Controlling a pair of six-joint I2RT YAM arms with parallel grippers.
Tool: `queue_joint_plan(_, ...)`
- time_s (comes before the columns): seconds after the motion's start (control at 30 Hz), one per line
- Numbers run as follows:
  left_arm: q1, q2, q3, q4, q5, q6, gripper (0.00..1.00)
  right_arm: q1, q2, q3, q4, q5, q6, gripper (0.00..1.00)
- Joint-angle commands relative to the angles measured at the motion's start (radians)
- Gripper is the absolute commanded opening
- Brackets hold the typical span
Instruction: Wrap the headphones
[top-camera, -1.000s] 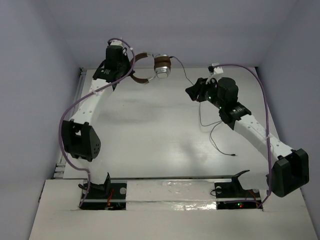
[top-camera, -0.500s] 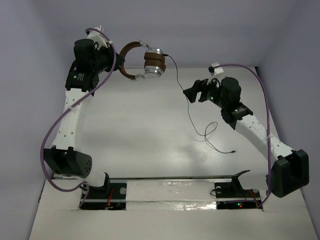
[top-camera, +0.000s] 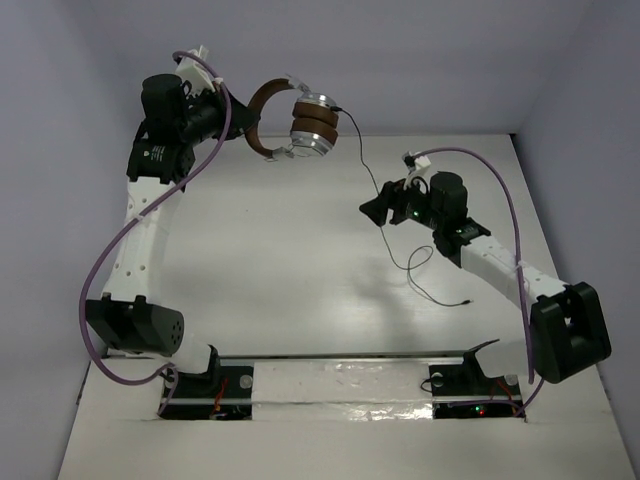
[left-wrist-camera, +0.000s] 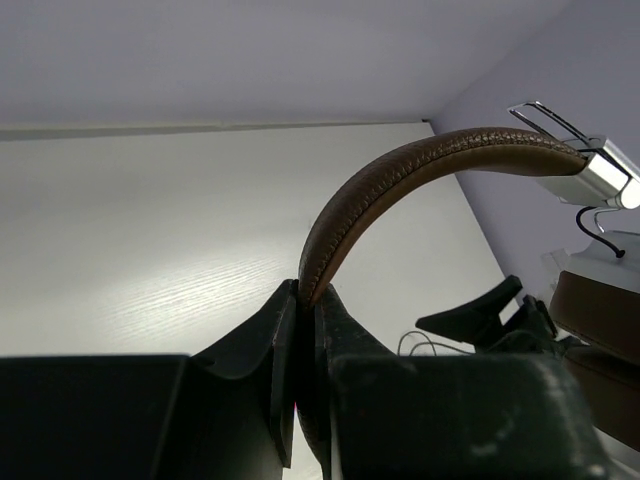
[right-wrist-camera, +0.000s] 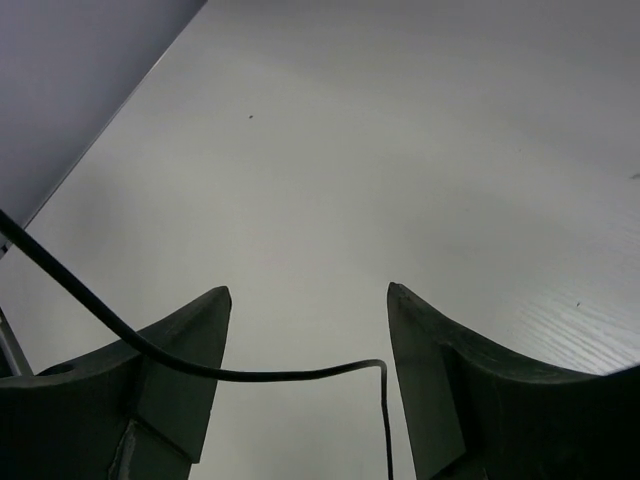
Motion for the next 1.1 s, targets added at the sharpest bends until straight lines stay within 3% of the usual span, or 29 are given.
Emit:
queue_joint_plan(0.0,0.005,-0.07,0.07,0.096,0.086,-0.057,0.0,-0.002,0.001,0.021,0.124,0.024,0.007,0.7)
queue_joint_plan(0.17,0.005,-0.081,0.117,0.107,0.113,-0.1,0.0,-0.002,0.053,-0.011,0.18,0.004,0.031,0.63)
queue_joint_plan(0.33,0.005,-0.087,0.175,0.13,0.124,-0.141,0.0,-0.002,0.053,-0.103,0.314,-0.004,0.106,0.61)
queue_joint_plan(0.67,0.087,-0.035,0.229,0.193,0.191,-0.254,0.0,-0.002,0.095,-0.187,0.385,0.004,0.139,0.6)
queue_joint_plan(0.73,0.087,-0.033,0.226,0.208,0.189,-0.268,0.0,-0.002,0.116,-0.174,0.375,-0.001,0.15,0.56)
queue_joint_plan(0.8,0.1,-0.029,0.228,0.21,0.187,-0.274,0.0,-0.002,0.13,-0.172,0.368,0.017,0.159,0.41)
queue_joint_plan(0.83,0.109,-0.03,0.226,0.21,0.187,-0.279,0.0,-0.002,0.133,-0.169,0.352,0.027,0.168,0.25)
queue_joint_plan(0.97,0.12,-0.053,0.135,0.249,0.15,-0.304,0.0,-0.002,0.138,-0.169,0.315,0.076,0.217,0.0)
queue_joint_plan(1.07,0.12,-0.064,-0.002,0.293,0.023,-0.311,0.0,0.056,0.139,-0.137,0.232,0.144,0.216,0.0)
